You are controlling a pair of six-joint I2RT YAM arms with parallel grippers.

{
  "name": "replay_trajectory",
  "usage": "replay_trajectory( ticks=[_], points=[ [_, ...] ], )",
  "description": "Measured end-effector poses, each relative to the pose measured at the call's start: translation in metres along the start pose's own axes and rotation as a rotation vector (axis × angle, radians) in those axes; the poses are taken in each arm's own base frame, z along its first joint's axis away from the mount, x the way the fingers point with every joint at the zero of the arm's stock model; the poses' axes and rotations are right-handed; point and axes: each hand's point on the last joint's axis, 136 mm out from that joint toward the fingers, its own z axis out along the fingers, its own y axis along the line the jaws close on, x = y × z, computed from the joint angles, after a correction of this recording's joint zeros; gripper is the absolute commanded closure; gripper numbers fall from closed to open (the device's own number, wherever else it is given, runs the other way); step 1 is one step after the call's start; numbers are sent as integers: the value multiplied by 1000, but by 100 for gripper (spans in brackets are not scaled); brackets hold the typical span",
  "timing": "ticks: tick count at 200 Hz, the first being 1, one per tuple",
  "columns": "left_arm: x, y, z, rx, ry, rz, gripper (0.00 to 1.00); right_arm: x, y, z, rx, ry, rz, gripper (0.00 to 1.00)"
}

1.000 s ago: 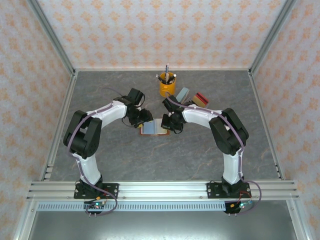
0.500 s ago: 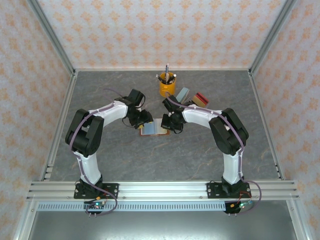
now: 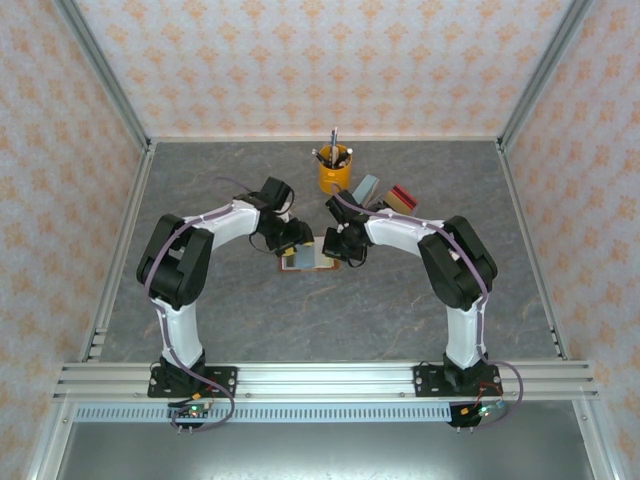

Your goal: Take the credit cards out of the card holder

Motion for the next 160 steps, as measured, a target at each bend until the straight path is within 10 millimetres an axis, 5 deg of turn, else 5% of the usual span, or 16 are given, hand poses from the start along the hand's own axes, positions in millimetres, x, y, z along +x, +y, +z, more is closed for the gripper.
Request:
replay_trajectory(
  ticks=[116,160],
  points=[
    [3,-36,4,200,49,39,65,0,1,-1,-13,8,-18,100],
    [4,-35,11,202,55,35,73,5,-3,-6,-27,-2,-31,97]
  ],
)
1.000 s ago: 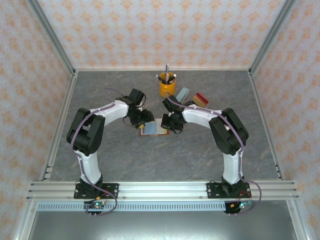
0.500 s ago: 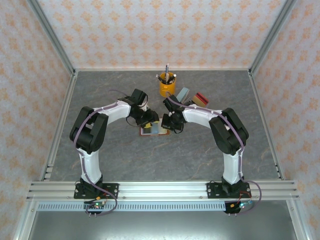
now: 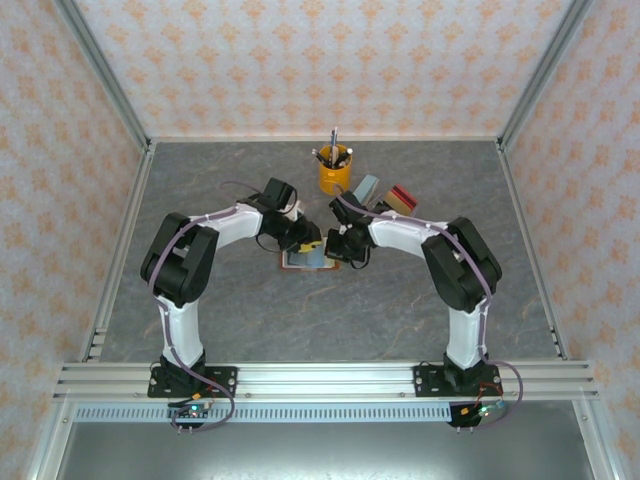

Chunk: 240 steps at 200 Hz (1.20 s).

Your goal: Take the credit cards out of the card holder

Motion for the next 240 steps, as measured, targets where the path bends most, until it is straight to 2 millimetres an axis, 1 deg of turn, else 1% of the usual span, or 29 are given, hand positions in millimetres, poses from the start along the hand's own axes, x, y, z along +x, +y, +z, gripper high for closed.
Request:
replay_trajectory(
  ticks=[13,31,55,75,94,119,148,176,202,216,240],
  points=[
    [0,5,4,-10,6,-8,74,3,-1,-4,-7,-1,-2,95],
    [0,11,9,-21,13,-17,75,5,5,-10,-45,-11,-14,90],
    [-1,11,9,-20,11,-16,76,7,14,-17,-110,-23,-34,83],
    [-1,11,9,-22,10,-17,79,7,23,-19,-156,-22,-49,82],
    [0,12,10,-23,10,-17,80,7,28,-20,-183,-22,-55,82],
    [0,12,10,-24,10,-17,81,7,30,-17,-193,-14,-56,82],
    [0,13,10,-24,11,-19,82,6,28,-5,-184,9,-49,81],
    [0,13,10,-23,8,-17,78,7,25,4,-167,29,-41,81],
    [-3,13,0,-26,-16,-22,72,5,26,2,-163,27,-42,81],
    [-5,13,-13,-29,-42,-29,65,4,27,3,-160,25,-42,81],
    [-17,16,-40,-35,-107,-41,56,6,24,6,-150,33,-37,81]
  ],
)
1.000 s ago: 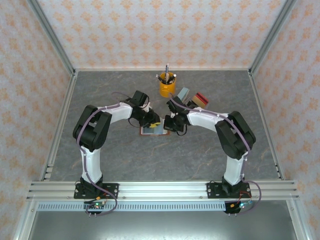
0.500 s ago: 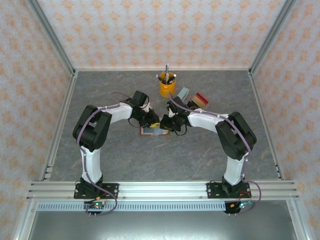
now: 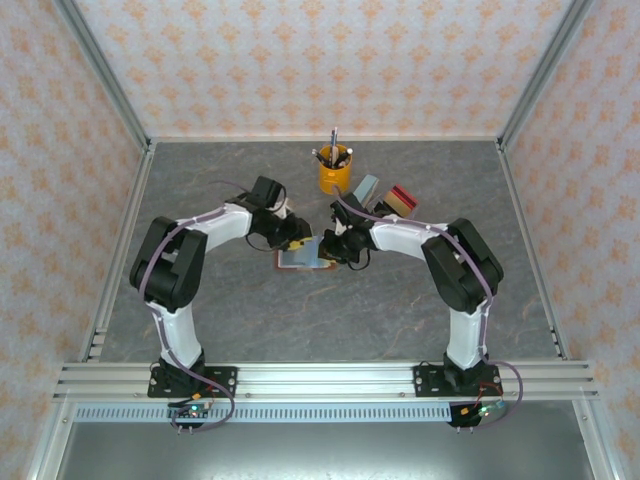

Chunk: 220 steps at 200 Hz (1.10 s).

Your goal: Take the credit cards out of the card holder

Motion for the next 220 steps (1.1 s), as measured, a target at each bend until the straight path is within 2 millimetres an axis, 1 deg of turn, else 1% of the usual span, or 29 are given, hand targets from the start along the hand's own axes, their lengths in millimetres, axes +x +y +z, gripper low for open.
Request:
replay_trajectory(
  ticks=[13,28,38,58,79,114,140,177,220],
  points=[
    [-8,6,-12,-17,-33,-10,54,1,-2,2,7,5,3,81],
    [-12,15,-19,-47,-55,-18,53,1,-3,3,9,9,3,81],
    [-12,21,-20,-67,-58,-25,53,1,-2,3,9,9,1,81],
    [-5,34,-18,-108,-44,-34,53,-1,-1,3,8,7,0,81],
    [-3,41,-19,-143,-42,-36,51,-1,-1,4,8,7,0,81],
    [-3,47,-20,-171,-46,-24,46,-1,-2,4,9,7,0,81],
    [-3,47,-19,-169,-43,-17,46,-1,-2,4,9,7,1,81],
    [0,55,-11,-182,-15,-15,45,-1,-2,4,14,7,2,81],
    [1,52,-9,-165,-4,-1,42,0,-2,4,19,9,1,82]
  ],
)
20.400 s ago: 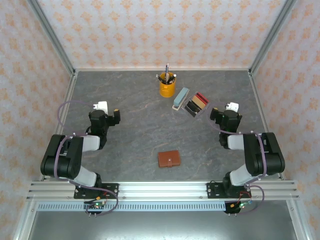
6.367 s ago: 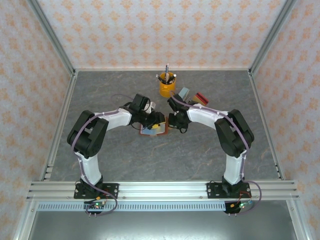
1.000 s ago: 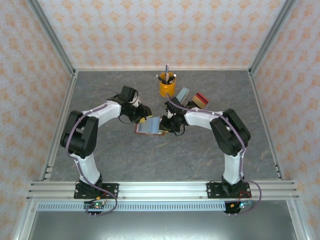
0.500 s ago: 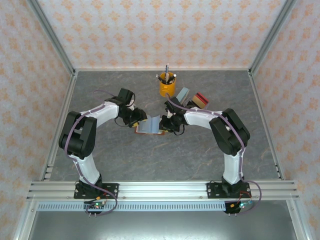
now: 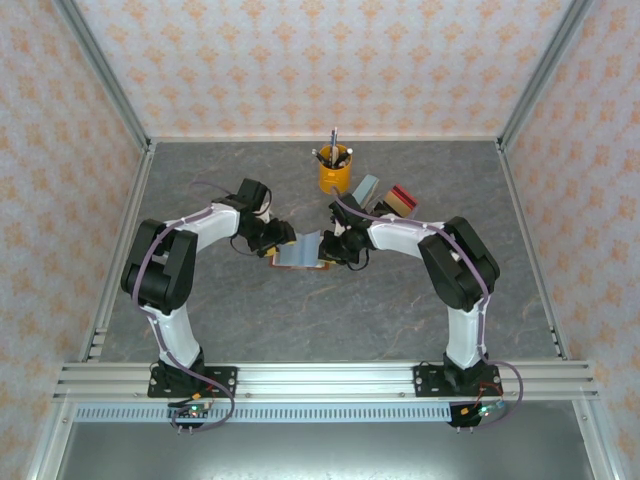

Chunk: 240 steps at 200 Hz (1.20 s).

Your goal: Take the credit cards out of the card holder

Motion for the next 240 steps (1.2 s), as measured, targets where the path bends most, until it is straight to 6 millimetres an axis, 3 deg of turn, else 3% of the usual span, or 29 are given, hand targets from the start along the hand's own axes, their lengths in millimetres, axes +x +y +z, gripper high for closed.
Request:
replay_trajectory(
  ticks=[53,154,211,240],
  points=[
    [2,-11,3,14,8,46,35,-1,0,1,7,7,1,81],
    [15,-39,17,41,57,131,35,-2,0,1,15,5,-2,82],
    [27,-55,19,103,98,160,57,-2,0,1,18,7,-5,82],
    [34,-64,20,130,120,175,61,-3,-1,1,21,5,-4,82]
  ],
)
